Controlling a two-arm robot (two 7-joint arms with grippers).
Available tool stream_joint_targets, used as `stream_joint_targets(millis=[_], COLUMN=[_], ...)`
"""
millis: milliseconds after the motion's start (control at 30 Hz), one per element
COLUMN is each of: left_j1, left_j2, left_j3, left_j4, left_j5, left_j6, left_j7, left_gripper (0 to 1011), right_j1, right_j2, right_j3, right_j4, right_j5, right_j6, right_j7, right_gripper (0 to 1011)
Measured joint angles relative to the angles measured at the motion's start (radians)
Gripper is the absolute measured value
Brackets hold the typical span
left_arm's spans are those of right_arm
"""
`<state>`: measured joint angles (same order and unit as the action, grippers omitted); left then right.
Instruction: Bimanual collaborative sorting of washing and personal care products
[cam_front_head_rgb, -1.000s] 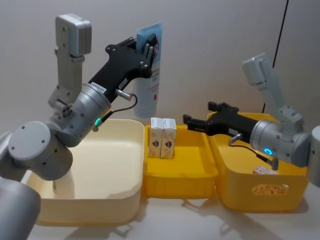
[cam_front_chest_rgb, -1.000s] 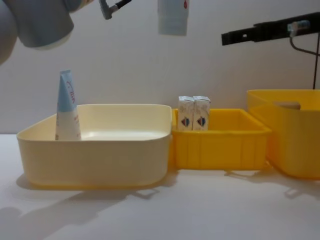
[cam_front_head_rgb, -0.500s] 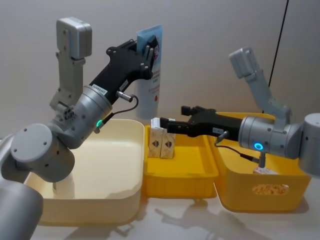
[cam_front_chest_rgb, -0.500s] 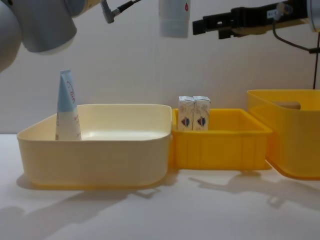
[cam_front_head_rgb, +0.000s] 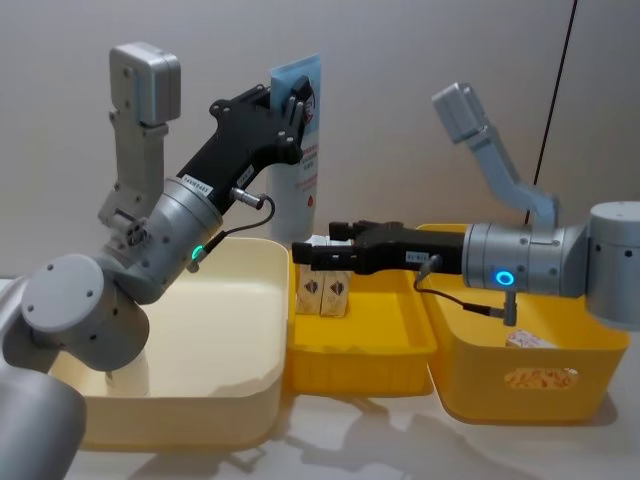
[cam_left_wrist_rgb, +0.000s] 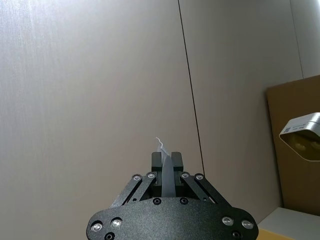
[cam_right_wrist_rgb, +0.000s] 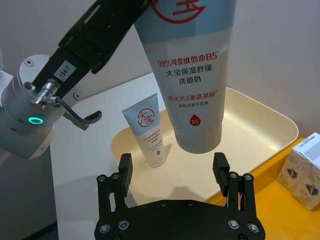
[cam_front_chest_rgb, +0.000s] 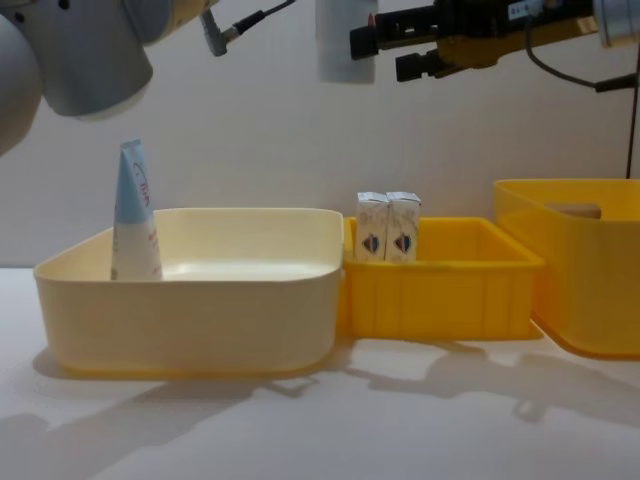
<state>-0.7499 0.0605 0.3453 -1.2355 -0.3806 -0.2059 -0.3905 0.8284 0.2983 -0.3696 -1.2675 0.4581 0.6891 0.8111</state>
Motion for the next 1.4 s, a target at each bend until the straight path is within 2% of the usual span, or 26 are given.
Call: stream_joint_targets(millis=[333, 700, 1100, 1400], left_j1=[0.008, 0.013, 0.018, 0.024], left_j2=[-0.001, -0.002, -0.003, -0.003], left_j3=[-0.001, -0.002, 0.000, 0.000], left_j4=[-0.003, -0.006, -0.015, -0.023], left_j5=[0.000, 0.001, 0.007, 0.012], left_j6=[0.001, 0.005, 0.011, 0.014], left_j7=[0.004, 0.008, 0.015, 0.020], left_gripper=[115, 115, 116, 116], right_j1=[0.012, 0.029, 0.056, 0.082], right_j2=[-0.009, -0.010, -0.021, -0.045], right_j3=[-0.014, -0.048, -0.088, -0.113], right_j4=[0.004, 0.005, 0.040, 0.086], right_j5=[-0.017, -0.071, -0.106, -0.129], right_j6=[-0.036, -0.117, -0.192, -0.246], right_j7=[-0.034, -0.081, -0.095, -0.121], right_gripper=[1001, 1001, 1001, 1001])
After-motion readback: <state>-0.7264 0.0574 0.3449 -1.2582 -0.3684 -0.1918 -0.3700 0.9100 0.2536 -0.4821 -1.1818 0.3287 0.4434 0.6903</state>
